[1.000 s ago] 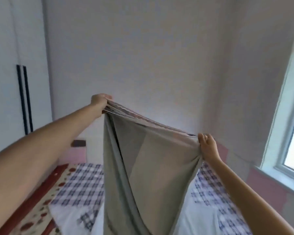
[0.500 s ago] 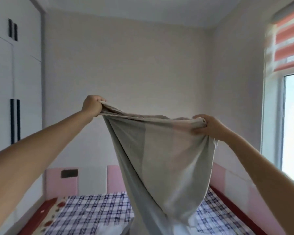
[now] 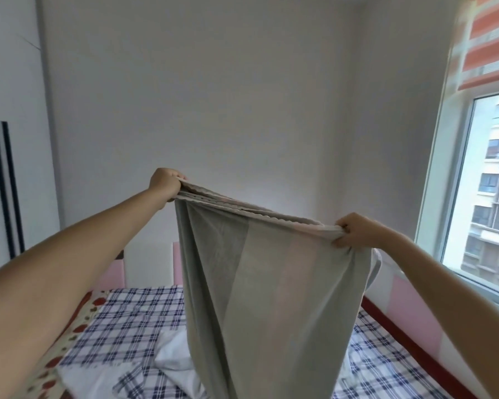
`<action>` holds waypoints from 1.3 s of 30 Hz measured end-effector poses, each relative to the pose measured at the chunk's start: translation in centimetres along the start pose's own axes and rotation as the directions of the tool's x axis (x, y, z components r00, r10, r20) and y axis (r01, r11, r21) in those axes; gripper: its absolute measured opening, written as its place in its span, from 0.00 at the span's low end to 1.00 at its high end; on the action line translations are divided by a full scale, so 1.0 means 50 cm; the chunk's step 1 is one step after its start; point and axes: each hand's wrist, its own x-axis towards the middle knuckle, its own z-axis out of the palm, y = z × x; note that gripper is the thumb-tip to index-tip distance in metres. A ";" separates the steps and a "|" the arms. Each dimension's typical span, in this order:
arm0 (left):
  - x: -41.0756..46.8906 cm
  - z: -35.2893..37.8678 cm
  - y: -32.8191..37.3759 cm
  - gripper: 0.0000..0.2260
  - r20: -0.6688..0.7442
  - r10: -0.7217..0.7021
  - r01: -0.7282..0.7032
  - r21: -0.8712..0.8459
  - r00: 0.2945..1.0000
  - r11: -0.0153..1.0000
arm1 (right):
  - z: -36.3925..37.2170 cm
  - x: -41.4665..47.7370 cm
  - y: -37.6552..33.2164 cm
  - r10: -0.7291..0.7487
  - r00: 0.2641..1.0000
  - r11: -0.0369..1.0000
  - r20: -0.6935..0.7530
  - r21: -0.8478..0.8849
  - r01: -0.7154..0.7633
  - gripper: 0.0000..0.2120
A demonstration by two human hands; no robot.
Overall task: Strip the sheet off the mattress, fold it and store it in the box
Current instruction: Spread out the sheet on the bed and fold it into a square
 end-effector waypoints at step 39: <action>-0.113 0.063 -0.139 0.19 0.121 0.099 -0.115 0.134 0.988 0.984 | 0.457 -0.255 -0.044 0.167 0.895 0.903 -0.414 0.428 0.029 0.07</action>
